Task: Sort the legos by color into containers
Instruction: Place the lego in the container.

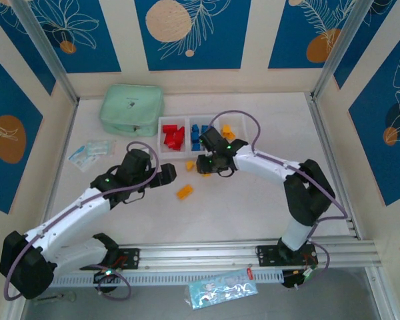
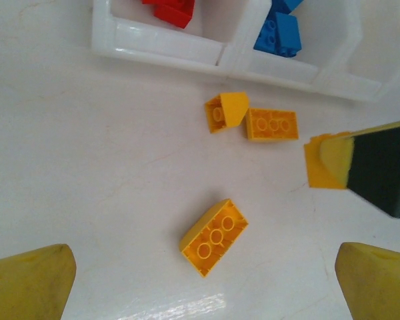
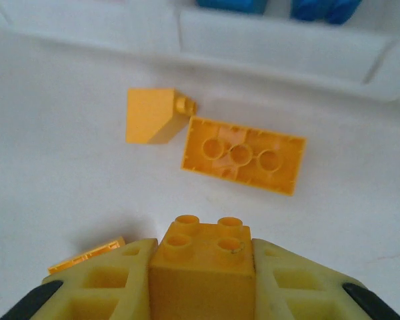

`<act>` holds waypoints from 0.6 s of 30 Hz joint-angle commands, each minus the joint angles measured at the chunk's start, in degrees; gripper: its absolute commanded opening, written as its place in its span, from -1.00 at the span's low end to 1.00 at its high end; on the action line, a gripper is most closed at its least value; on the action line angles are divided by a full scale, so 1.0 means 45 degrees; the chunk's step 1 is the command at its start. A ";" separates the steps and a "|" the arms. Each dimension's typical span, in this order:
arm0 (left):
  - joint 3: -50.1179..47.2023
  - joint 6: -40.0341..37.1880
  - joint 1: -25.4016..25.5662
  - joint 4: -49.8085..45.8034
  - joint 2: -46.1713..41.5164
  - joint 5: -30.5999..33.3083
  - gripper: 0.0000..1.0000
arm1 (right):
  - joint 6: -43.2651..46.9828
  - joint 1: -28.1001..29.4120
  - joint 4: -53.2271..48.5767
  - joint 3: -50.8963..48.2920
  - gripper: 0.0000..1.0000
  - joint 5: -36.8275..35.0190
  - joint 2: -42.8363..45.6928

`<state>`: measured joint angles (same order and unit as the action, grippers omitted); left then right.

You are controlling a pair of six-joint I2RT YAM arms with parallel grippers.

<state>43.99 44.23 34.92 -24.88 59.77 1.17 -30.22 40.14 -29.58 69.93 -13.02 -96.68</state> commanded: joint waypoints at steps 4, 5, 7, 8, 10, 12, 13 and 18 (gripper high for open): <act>0.0938 -0.0297 -0.0105 0.0268 0.0695 -0.0783 0.99 | 0.0861 -0.1186 -0.0785 0.0425 -0.56 0.0119 0.0815; 0.1017 -0.0302 -0.0080 0.0372 0.0782 -0.0881 0.99 | 0.0944 -0.1430 -0.0818 0.0553 -0.56 0.0165 0.0859; 0.1117 -0.0309 0.0027 0.0719 0.1020 -0.1038 0.99 | 0.1103 -0.2078 -0.0862 0.0901 -0.56 0.0344 0.0866; 0.1166 -0.0288 0.0067 0.0812 0.1131 -0.1073 0.99 | 0.1162 -0.2371 -0.0919 0.1120 -0.56 0.0422 0.0798; 0.1375 -0.0294 0.0148 0.1023 0.1429 -0.1136 0.99 | 0.1333 -0.2956 -0.0914 0.1590 -0.56 0.0459 0.0521; 0.1612 -0.0285 0.0223 0.1158 0.1755 -0.1158 0.99 | 0.1432 -0.3471 -0.0945 0.2134 -0.56 0.0515 0.0128; 0.1724 -0.0279 0.0276 0.1245 0.1951 -0.1196 0.99 | 0.1568 -0.3682 -0.0909 0.2429 -0.56 0.0548 -0.0154; 0.2129 -0.0107 0.0602 0.1934 0.2781 -0.1276 0.99 | 0.2043 -0.4345 -0.1258 0.4294 -0.56 0.0177 -0.1857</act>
<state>51.35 43.62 36.60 -18.92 70.81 -3.05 -23.35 21.30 -33.19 86.04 -12.64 -101.21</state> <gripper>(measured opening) 0.994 0.315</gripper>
